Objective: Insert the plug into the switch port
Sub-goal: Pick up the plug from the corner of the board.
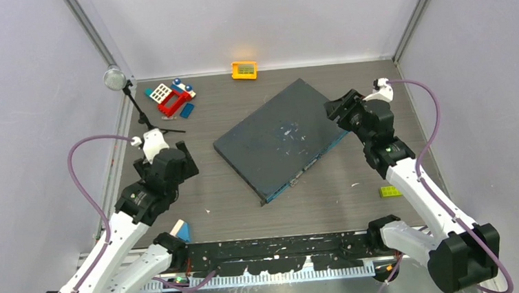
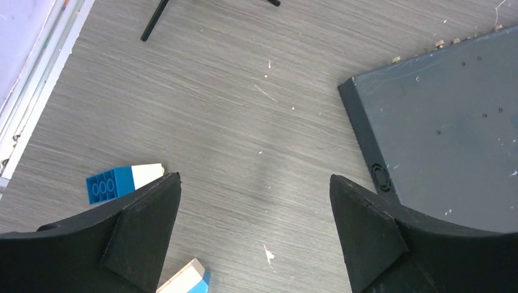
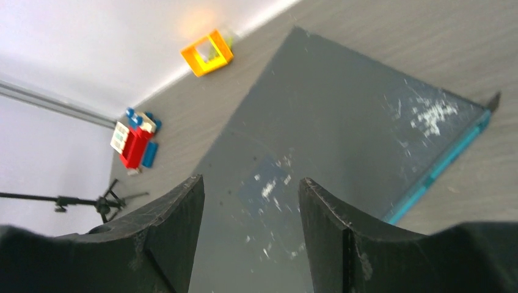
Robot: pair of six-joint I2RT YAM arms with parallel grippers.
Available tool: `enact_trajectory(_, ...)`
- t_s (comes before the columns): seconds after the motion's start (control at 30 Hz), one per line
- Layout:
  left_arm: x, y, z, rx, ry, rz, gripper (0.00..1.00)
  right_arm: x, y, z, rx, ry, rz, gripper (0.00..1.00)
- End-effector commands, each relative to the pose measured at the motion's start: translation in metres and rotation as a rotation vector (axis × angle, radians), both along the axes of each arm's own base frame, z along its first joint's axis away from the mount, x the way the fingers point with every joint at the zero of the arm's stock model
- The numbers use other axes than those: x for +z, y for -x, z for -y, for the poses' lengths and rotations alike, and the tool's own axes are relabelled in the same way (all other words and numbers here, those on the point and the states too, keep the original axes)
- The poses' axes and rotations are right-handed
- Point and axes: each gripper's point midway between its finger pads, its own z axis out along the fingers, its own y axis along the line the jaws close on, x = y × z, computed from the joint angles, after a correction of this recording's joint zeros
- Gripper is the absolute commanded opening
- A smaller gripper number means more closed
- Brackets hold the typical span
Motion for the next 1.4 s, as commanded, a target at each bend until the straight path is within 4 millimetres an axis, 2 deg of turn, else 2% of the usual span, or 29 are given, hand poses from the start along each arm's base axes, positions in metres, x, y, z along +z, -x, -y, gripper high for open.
enact_trajectory(0.0,0.018,-0.021,0.003,0.035,-0.019,0.047,0.93,-0.015,0.022,-0.002,0.04,0.005,-0.114,0.63)
enact_trajectory(0.13,0.015,-0.051,0.023,0.071,0.046,0.07,0.83,-0.025,0.037,-0.004,0.059,-0.018,-0.152,0.6)
enact_trajectory(0.33,0.011,-0.124,0.056,0.167,0.046,0.091,0.75,-0.035,0.059,-0.01,0.109,-0.037,-0.202,0.55)
enact_trajectory(0.4,0.001,-0.15,0.063,0.219,0.035,0.097,0.74,-0.035,0.065,-0.016,0.154,-0.037,-0.194,0.54)
enact_trajectory(0.47,-0.005,-0.179,0.072,0.257,0.027,0.109,0.7,-0.038,0.069,-0.012,0.151,-0.013,-0.217,0.53)
enact_trajectory(0.53,-0.023,-0.207,0.08,0.284,-0.031,0.081,0.66,-0.038,0.075,-0.01,0.159,0.015,-0.225,0.53)
enact_trajectory(0.63,-0.031,-0.238,0.082,0.334,-0.092,0.056,0.61,-0.041,0.082,-0.004,0.145,0.033,-0.218,0.52)
enact_trajectory(0.77,-0.046,-0.26,0.064,0.406,-0.086,0.007,0.56,-0.049,0.086,-0.001,0.143,0.052,-0.213,0.5)
enact_trajectory(0.9,-0.067,-0.272,0.023,0.493,0.017,-0.025,0.53,-0.053,0.085,-0.003,0.16,0.072,-0.224,0.49)
enact_trajectory(0.97,-0.072,-0.275,-0.001,0.547,0.037,-0.029,0.52,-0.055,0.085,-0.002,0.162,0.077,-0.228,0.48)
enact_trajectory(1.03,-0.076,-0.283,-0.015,0.574,0.04,-0.016,0.52,-0.057,0.086,-0.002,0.165,0.085,-0.231,0.48)
enact_trajectory(1.2,-0.089,-0.301,-0.044,0.629,0.055,-0.032,0.5,-0.066,0.086,0.0,0.159,0.101,-0.248,0.47)
enact_trajectory(1.37,-0.106,-0.316,-0.055,0.634,0.1,-0.031,0.45,-0.072,0.085,-0.002,0.17,0.104,-0.265,0.47)
